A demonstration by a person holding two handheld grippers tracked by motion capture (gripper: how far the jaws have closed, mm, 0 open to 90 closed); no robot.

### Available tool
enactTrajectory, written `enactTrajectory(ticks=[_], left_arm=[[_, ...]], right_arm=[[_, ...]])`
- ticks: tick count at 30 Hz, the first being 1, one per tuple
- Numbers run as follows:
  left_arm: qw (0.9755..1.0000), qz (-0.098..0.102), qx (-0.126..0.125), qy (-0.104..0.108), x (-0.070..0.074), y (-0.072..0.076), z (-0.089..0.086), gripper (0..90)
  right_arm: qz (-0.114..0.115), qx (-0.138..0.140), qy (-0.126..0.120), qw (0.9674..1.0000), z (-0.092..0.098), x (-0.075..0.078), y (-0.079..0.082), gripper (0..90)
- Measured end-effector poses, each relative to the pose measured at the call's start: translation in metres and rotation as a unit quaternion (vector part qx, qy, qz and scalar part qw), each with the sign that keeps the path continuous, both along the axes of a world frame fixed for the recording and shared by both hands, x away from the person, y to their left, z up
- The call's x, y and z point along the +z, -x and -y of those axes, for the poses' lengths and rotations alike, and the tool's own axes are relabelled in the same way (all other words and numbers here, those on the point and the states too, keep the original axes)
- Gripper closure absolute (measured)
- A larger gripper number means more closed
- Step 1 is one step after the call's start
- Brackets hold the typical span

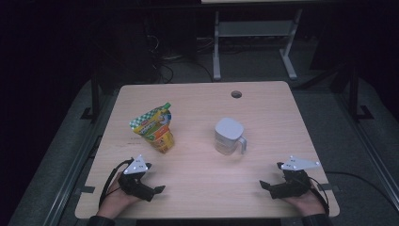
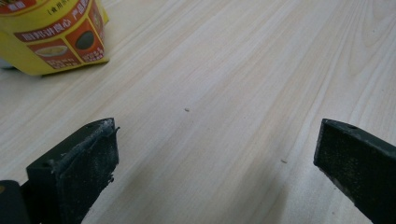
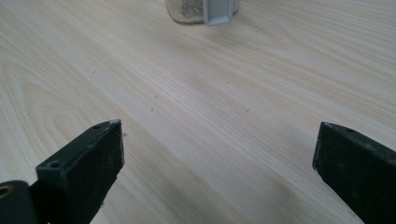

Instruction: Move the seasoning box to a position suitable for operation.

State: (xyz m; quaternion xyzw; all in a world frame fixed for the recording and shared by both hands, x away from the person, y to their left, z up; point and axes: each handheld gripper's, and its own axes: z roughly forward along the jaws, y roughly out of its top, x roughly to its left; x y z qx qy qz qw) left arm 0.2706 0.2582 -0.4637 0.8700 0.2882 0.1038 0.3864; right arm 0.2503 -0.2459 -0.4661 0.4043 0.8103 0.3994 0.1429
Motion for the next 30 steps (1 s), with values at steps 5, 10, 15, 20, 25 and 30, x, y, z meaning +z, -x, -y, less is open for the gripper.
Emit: enactTrajectory(ticks=[5, 10, 15, 20, 25, 30], left_arm=[[1.0, -0.001, -0.002, -0.001, 0.0, 0.0, -0.001, 0.0], [1.0, -0.002, -0.001, 0.006, 0.0, 0.001, 0.0, 0.0], [1.0, -0.001, -0.005, 0.008, 0.001, 0.001, 0.0, 0.0], [0.9999, -0.003, -0.005, 0.015, 0.0, 0.003, 0.001, 0.0], [0.9999, -0.005, -0.006, 0.014, 0.0, 0.005, 0.002, 0.0], [0.9999, -0.001, -0.007, 0.014, 0.0, 0.007, 0.002, 0.0]], right_arm=[[-0.002, 0.002, -0.004, 1.0, 0.002, 0.001, 0.0, 1.4], [-0.007, 0.004, -0.005, 0.9999, 0.001, 0.001, -0.001, 1.5], [-0.011, 0.004, -0.01, 0.9999, 0.001, 0.003, -0.002, 1.6], [-0.013, 0.01, -0.015, 0.9998, -0.001, 0.005, -0.006, 3.5], [-0.01, 0.025, -0.024, 0.9994, -0.007, 0.01, -0.014, 6.1], [-0.009, 0.031, -0.024, 0.9992, -0.01, 0.013, -0.018, 7.4]])
